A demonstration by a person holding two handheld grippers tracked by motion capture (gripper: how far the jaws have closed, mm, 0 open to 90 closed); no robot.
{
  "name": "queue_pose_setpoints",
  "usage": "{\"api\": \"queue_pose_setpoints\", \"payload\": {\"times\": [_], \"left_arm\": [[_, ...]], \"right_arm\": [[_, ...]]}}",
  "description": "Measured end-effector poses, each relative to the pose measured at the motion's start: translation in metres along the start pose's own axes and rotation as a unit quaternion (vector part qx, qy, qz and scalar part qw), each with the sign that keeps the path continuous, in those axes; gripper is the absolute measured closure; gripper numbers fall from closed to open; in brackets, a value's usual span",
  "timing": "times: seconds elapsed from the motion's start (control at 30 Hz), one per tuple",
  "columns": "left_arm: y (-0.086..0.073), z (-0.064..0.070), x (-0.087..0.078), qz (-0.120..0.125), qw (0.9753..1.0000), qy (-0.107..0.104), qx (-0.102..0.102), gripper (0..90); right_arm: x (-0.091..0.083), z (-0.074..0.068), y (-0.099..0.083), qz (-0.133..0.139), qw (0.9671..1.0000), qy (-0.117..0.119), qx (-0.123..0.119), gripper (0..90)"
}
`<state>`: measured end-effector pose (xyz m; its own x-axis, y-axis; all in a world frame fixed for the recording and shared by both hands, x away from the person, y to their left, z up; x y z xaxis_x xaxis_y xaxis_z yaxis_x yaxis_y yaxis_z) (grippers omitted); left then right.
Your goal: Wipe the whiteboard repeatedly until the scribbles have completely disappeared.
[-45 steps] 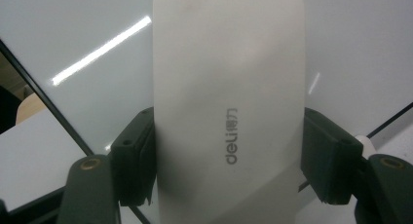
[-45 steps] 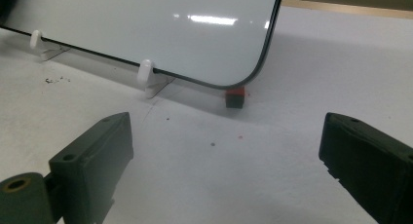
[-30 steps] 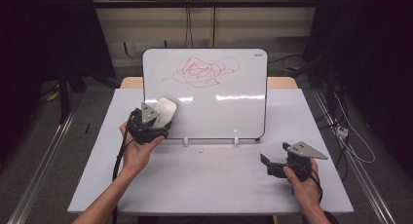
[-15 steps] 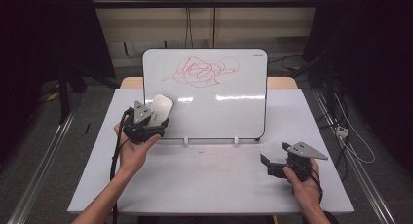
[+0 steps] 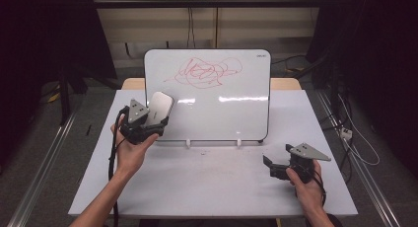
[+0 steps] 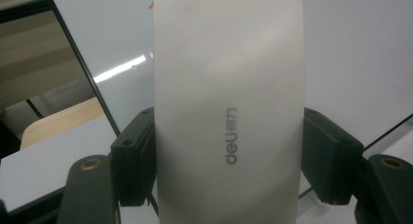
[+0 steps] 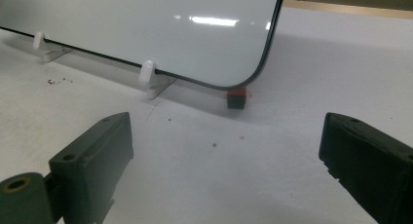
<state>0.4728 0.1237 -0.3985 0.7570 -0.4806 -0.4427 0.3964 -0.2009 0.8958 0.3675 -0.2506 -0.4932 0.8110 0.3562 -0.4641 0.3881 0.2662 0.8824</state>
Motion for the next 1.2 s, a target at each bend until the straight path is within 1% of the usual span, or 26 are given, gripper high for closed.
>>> {"api": "queue_pose_setpoints", "payload": {"times": [0.1, 0.13, 0.17, 0.2, 0.23, 0.27, 0.3, 0.57, 0.6, 0.7, 0.73, 0.77, 0.87, 1.1, 1.2], "left_arm": [[0.005, 0.000, -0.001, 0.006, 0.9999, -0.006, -0.007, 31.1], [0.006, 0.000, -0.002, 0.007, 0.9999, -0.005, -0.005, 31.1], [0.007, 0.000, -0.002, 0.010, 0.9999, -0.006, -0.008, 31.1], [0.008, 0.000, -0.002, 0.008, 0.9999, -0.007, -0.002, 31.1], [0.009, 0.000, -0.002, 0.012, 0.9999, -0.009, -0.005, 31.1], [0.011, 0.000, -0.002, 0.013, 0.9999, -0.004, -0.007, 31.1], [0.012, 0.000, -0.003, 0.010, 0.9999, -0.003, -0.002, 31.1], [0.027, -0.004, -0.002, 0.019, 0.9997, 0.011, 0.006, 31.1], [0.029, -0.006, -0.002, 0.020, 0.9997, 0.016, 0.008, 31.1], [0.038, -0.008, 0.003, 0.021, 0.9994, 0.022, 0.014, 31.1], [0.042, -0.011, 0.005, 0.021, 0.9993, 0.028, 0.015, 31.1], [0.045, -0.012, 0.007, 0.022, 0.9992, 0.030, 0.013, 31.1], [0.052, -0.016, 0.011, 0.024, 0.9988, 0.039, 0.015, 31.1], [0.065, -0.019, 0.013, 0.031, 0.9982, 0.049, 0.017, 31.1], [0.071, -0.020, 0.015, 0.032, 0.9980, 0.050, 0.019, 31.1]], "right_arm": [[0.000, 0.000, -0.001, -0.002, 1.0000, -0.001, 0.003, 6.0], [0.000, 0.001, -0.001, -0.001, 1.0000, -0.002, 0.003, 6.0], [0.000, 0.002, -0.001, -0.001, 1.0000, -0.003, 0.003, 5.9], [0.000, 0.002, -0.001, -0.001, 1.0000, -0.003, 0.003, 5.9], [0.000, 0.002, -0.001, -0.001, 1.0000, -0.002, 0.002, 5.9], [0.000, 0.002, -0.001, -0.001, 1.0000, -0.002, 0.002, 5.9], [0.000, 0.001, -0.001, -0.001, 1.0000, -0.002, 0.001, 5.9], [0.000, 0.002, -0.001, -0.002, 1.0000, -0.001, 0.000, 5.9], [0.000, 0.002, -0.001, -0.002, 1.0000, -0.001, 0.000, 5.9], [0.001, 0.003, -0.001, -0.001, 1.0000, -0.001, -0.002, 5.9], [0.001, 0.003, -0.002, -0.001, 1.0000, -0.001, -0.001, 5.9], [0.000, 0.003, -0.002, -0.002, 1.0000, 0.000, 0.000, 5.9], [0.000, 0.002, -0.001, -0.001, 1.0000, 0.001, 0.000, 5.9], [0.000, 0.001, -0.002, 0.001, 1.0000, 0.007, 0.000, 5.7], [0.000, 0.001, -0.002, 0.000, 1.0000, 0.009, 0.001, 5.4]]}}
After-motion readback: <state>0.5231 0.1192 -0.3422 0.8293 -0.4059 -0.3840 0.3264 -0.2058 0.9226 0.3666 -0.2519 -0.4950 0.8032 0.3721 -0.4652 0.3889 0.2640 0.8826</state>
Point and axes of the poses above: each handheld gripper's, and its own axes: x roughly forward along the jaws, y roughly out of its top, z roughly to its right, the point moved 9 cm from there along x, roughly forward along the jaws, and after that the axes turned 10 degrees about -x, right-handed, at the moved point
